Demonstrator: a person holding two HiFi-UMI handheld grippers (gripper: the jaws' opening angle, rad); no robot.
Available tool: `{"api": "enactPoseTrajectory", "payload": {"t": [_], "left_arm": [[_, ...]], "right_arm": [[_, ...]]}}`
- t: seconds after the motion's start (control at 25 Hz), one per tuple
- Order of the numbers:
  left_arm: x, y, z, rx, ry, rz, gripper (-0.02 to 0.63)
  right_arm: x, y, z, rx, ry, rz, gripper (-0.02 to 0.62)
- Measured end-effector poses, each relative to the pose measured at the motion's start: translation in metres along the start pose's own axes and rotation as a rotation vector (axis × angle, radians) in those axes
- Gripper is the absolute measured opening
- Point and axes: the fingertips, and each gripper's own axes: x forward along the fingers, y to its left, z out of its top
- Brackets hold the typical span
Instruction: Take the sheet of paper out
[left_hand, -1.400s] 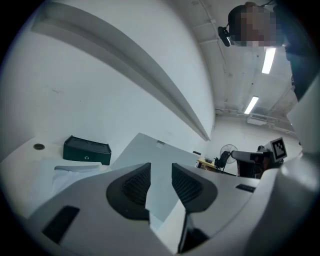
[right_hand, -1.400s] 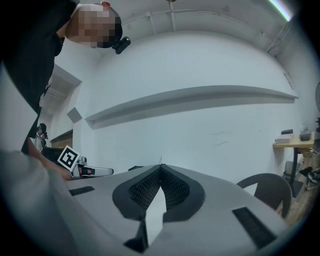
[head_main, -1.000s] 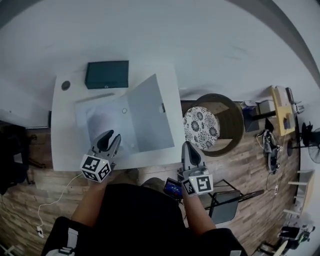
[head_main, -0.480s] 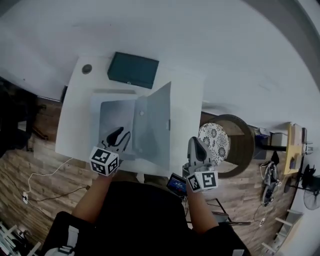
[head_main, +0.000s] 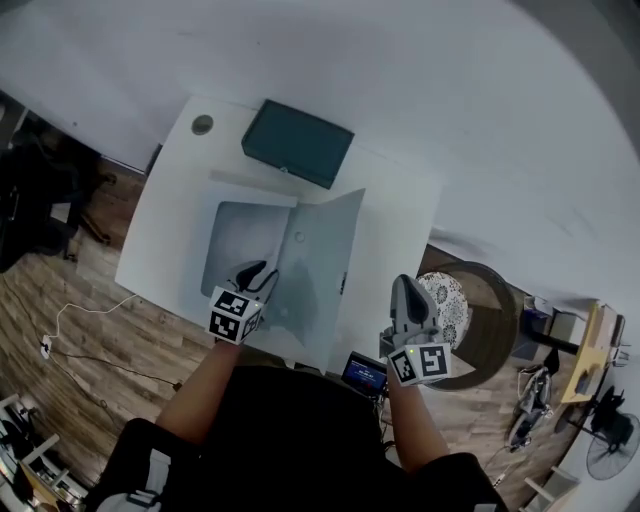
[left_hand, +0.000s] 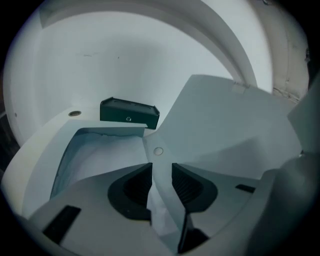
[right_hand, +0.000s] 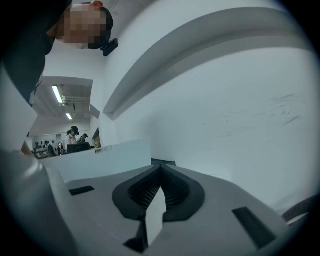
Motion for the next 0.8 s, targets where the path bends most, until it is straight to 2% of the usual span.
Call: {"api": "enactPoseTrajectory", "payload": {"t": [0.16, 0.32, 0.64, 0.8], "left_arm": [[0.015, 0.008, -0.02, 0.077, 0.1, 0.073, 0.121], [0.029, 0.007, -0.032, 0.14, 0.188, 0.098, 0.121], [0.041, 0.01, -0.052, 0.137, 0.348, 0.104, 0.121], [0.043, 0.015, -0.057, 0.138, 0.389, 0.111, 0.106]], "right_arm": [[0.008, -0.002, -0.009, 0.008, 0.027, 0.037, 0.009], [0.012, -0.007, -0.019, 0.023, 0.047, 0.05, 0.009], [0.017, -0.015, -0.024, 0.038, 0.044, 0.052, 0.009], [0.014, -0.018, -0.027, 0.046, 0.046, 0.045, 0.009]]}}
